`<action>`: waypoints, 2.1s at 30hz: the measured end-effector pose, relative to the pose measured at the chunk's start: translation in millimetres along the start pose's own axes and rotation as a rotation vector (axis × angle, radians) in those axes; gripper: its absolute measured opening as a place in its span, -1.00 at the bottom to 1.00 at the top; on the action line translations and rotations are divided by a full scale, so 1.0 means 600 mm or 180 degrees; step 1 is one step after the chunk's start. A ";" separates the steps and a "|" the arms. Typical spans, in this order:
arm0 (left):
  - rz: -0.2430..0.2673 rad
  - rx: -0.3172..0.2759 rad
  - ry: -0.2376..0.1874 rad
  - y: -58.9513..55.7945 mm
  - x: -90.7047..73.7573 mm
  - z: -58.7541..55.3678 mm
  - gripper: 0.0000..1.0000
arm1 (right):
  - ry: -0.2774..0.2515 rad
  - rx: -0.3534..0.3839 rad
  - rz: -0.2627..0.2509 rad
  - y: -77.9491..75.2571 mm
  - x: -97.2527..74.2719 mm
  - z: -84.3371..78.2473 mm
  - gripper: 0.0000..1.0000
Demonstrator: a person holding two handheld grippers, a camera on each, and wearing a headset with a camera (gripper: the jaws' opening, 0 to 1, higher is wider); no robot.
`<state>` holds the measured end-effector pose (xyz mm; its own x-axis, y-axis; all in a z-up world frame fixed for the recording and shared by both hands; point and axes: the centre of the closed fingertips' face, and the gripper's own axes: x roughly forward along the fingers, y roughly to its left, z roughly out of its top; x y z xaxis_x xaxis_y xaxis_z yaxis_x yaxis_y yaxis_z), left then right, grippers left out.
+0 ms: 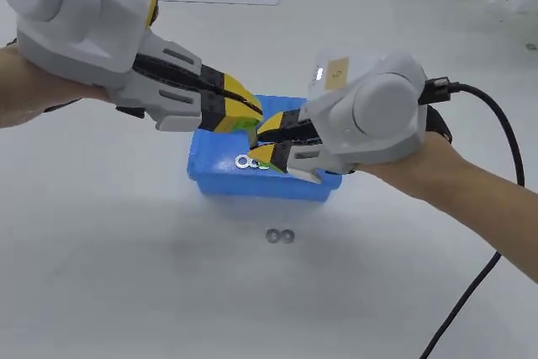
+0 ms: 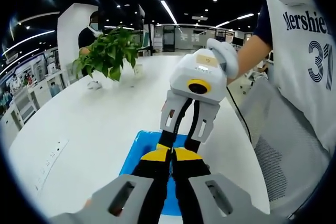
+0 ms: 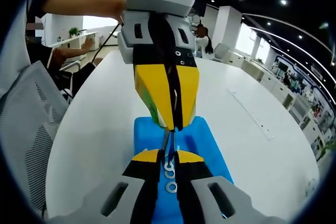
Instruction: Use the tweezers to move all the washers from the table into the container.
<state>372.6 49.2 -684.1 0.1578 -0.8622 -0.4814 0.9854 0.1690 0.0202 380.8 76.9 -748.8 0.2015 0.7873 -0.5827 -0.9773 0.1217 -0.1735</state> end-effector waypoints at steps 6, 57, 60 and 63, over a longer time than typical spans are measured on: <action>0.0002 0.0128 -0.0017 -0.020 -0.017 0.024 -0.89 | -0.0073 -0.0083 -0.0023 0.010 -0.019 0.023 -0.78; -0.0219 0.0055 0.0131 -0.144 0.016 -0.019 -0.89 | 0.0008 0.0072 0.0170 0.147 -0.050 -0.033 -0.79; -0.0226 0.0042 0.0135 -0.141 0.018 -0.021 -0.89 | 0.0016 0.0078 0.0178 0.147 -0.046 -0.034 -0.79; -0.0220 0.0019 0.0134 -0.137 0.020 -0.025 -0.89 | 0.0027 0.0080 0.0178 0.145 -0.042 -0.037 -0.79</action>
<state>292.6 32.1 -704.7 0.0868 -0.8508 -0.5183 0.9942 0.1069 -0.0091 291.8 54.0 -766.7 0.1469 0.7882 -0.5976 -0.9884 0.0928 -0.1205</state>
